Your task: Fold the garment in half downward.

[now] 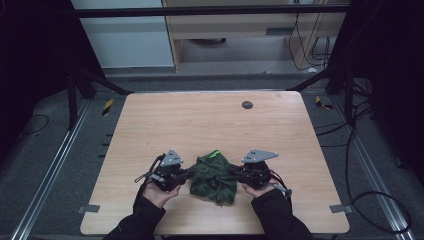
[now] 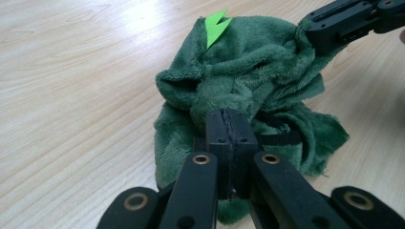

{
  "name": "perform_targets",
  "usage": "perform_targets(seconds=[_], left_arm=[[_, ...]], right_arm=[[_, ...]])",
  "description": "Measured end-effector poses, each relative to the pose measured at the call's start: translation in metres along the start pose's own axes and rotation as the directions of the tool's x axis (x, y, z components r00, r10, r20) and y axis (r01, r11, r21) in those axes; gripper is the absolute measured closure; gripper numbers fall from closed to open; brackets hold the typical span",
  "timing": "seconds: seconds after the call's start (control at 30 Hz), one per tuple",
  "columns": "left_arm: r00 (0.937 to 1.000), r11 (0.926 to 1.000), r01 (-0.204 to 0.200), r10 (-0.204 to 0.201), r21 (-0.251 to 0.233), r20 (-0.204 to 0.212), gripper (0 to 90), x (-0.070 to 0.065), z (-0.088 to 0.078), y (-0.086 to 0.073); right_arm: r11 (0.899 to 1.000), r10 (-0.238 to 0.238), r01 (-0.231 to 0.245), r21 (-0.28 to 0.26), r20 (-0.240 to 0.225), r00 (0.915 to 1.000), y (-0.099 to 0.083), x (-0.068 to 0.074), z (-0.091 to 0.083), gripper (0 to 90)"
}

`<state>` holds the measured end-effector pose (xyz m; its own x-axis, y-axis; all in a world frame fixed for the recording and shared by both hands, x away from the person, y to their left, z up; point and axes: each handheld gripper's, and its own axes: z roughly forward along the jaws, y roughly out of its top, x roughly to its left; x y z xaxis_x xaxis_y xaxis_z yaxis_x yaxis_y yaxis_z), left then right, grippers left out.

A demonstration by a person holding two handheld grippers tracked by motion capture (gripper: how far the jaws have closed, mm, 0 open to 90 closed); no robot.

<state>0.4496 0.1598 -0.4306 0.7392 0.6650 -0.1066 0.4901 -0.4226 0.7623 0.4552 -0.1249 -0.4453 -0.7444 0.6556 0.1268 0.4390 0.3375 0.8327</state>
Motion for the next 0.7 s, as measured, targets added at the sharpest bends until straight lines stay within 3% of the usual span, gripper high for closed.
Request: perform_targets(seconds=[0.33,0.7], left_arm=[[0.9998,0.9998,-0.012,0.012,0.014,0.016,89.9,-0.008,-0.003,-0.008],[0.9993,0.9978,-0.006,0.004,0.066,0.036,89.9,-0.013,0.003,-0.023]], right_arm=[[1.0,0.002,-0.002,0.009,-0.028,0.9996,-0.009,0.006,-0.002,84.5],[0.999,0.022,-0.021,0.034,-0.038,0.999,-0.022,0.012,-0.001,83.5]])
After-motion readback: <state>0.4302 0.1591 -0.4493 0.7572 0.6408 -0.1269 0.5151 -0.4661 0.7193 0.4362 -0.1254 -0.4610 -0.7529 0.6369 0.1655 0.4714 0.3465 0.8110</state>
